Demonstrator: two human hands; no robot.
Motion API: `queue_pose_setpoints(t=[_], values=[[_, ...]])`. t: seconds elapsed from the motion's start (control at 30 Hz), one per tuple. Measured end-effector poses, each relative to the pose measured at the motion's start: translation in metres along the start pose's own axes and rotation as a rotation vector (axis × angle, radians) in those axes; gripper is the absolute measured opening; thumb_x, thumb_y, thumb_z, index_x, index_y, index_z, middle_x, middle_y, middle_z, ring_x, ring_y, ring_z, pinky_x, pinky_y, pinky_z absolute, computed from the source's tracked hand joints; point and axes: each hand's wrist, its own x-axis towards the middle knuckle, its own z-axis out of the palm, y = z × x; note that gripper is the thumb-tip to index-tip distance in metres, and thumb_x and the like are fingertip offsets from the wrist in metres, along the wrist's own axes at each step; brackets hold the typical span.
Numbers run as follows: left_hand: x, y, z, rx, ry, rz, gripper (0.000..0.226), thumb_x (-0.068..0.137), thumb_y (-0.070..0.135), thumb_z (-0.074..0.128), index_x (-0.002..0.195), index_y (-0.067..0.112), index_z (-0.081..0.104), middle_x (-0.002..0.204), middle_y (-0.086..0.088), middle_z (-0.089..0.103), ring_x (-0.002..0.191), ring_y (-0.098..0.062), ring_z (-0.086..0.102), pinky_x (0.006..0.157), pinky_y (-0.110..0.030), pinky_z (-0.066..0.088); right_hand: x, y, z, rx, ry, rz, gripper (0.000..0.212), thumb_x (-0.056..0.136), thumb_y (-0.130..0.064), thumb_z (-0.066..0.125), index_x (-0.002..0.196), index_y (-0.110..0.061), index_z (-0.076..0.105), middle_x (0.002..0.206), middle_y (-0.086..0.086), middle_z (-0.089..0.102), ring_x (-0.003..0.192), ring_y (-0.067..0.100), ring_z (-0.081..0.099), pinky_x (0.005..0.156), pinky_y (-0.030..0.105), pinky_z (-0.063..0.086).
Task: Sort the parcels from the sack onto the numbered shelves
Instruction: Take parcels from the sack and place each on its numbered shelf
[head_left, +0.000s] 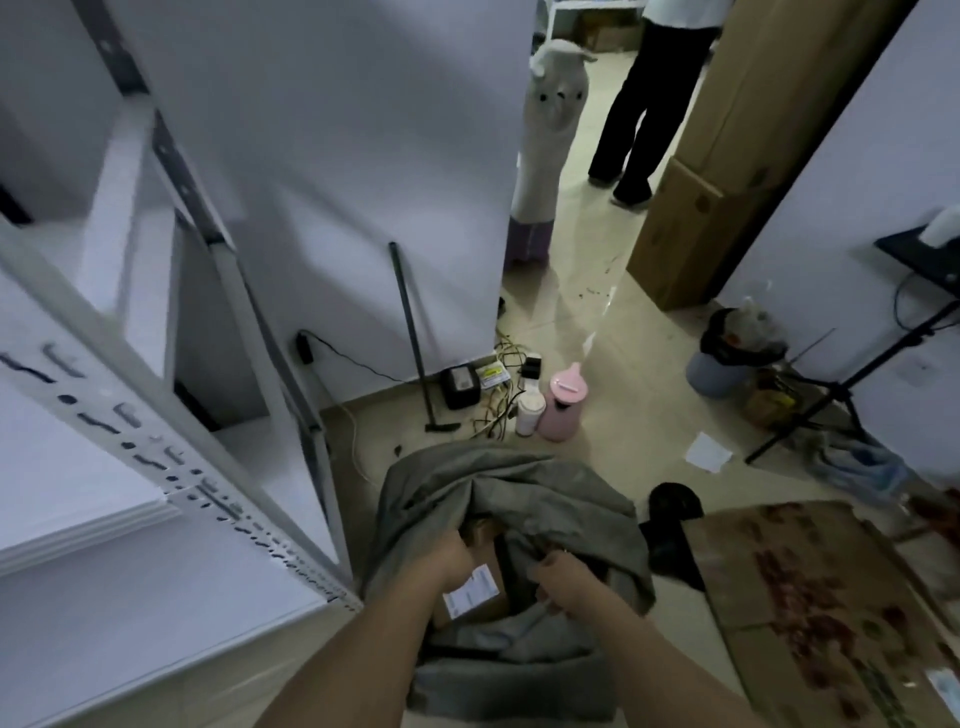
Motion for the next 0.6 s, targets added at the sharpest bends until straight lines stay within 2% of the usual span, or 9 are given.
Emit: queue_pose_setpoints(t=[0.07,0.13,0.2,0.27,0.37,0.4,0.5,0.6], values=[[0.031,-0.008,0.02,-0.018,0.028,-0.014,0.042,0.099,0.032,0.04,0.128,0.006,0.053,0.132,-0.016,0.052,0.119,-0.03,0.05,0.103,-0.036,0.04,0.035,0.011,0.01,-0.033,0.001,0.016,0.024,0.099,-0.03,0.044,0.112,-0.013,0.055,0.111,0.008,0.062,0.088,0.019,0.054,0.077,0.026,0.042],[0.063,-0.024,0.048,-0.005,0.051,-0.047,0.042,0.101,0.032,0.036,0.135,0.008,0.049,0.139,-0.013,0.048,0.126,-0.028,0.045,0.107,-0.034,0.034,0.076,0.023,0.023,-0.023,-0.001,0.002,0.017,0.099,-0.029,0.044,0.107,-0.015,0.052,0.106,0.006,0.058,0.096,0.021,0.054,0.081,0.026,0.043],[0.103,-0.045,0.082,-0.037,0.052,-0.051,0.045,0.102,0.03,0.037,0.141,0.01,0.043,0.146,-0.009,0.042,0.133,-0.026,0.04,0.112,-0.032,0.029,0.122,0.036,0.041,-0.038,0.007,-0.011,0.019,0.099,-0.026,0.044,0.107,-0.012,0.055,0.1,0.005,0.057,0.099,0.021,0.056,0.085,0.025,0.045],[0.148,-0.065,0.116,-0.08,0.056,-0.067,0.049,0.101,0.027,0.038,0.146,0.009,0.036,0.15,-0.01,0.036,0.137,-0.025,0.037,0.113,-0.029,0.028,0.173,0.053,0.062,-0.088,0.016,-0.027,0.028,0.101,-0.025,0.042,0.119,-0.008,0.056,0.113,0.009,0.059,0.107,0.022,0.055,0.087,0.024,0.042],[0.214,-0.093,0.168,-0.161,0.066,-0.134,0.053,0.1,0.022,0.04,0.149,0.005,0.027,0.152,-0.014,0.032,0.138,-0.026,0.035,0.11,-0.026,0.029,0.254,0.082,0.098,-0.061,0.025,-0.028,0.029,0.098,-0.029,0.046,0.118,-0.01,0.054,0.121,0.011,0.058,0.109,0.024,0.055,0.094,0.029,0.043],[0.232,-0.1,0.186,-0.177,0.074,-0.147,0.054,0.099,0.022,0.041,0.148,0.004,0.027,0.152,-0.014,0.033,0.138,-0.026,0.035,0.11,-0.026,0.03,0.283,0.094,0.111,-0.045,0.027,-0.032,0.035,0.096,-0.031,0.049,0.122,-0.008,0.052,0.125,0.012,0.056,0.113,0.026,0.054,0.096,0.031,0.043],[0.292,-0.119,0.229,-0.229,0.097,-0.156,0.055,0.097,0.027,0.045,0.146,0.005,0.033,0.149,-0.012,0.038,0.135,-0.025,0.039,0.11,-0.029,0.031,0.365,0.116,0.142,0.033,-0.011,-0.013,0.065,0.09,-0.035,0.055,0.144,-0.005,0.034,0.142,0.015,0.045,0.126,0.031,0.047,0.105,0.038,0.041],[0.359,-0.138,0.256,-0.214,0.227,-0.124,0.052,0.09,0.038,0.048,0.137,0.015,0.048,0.138,-0.011,0.051,0.122,-0.026,0.05,0.102,-0.033,0.041,0.437,0.125,0.168,0.178,0.0,0.043,0.078,0.089,-0.035,0.057,0.15,-0.005,0.017,0.148,0.017,0.035,0.131,0.034,0.041,0.107,0.04,0.039]])
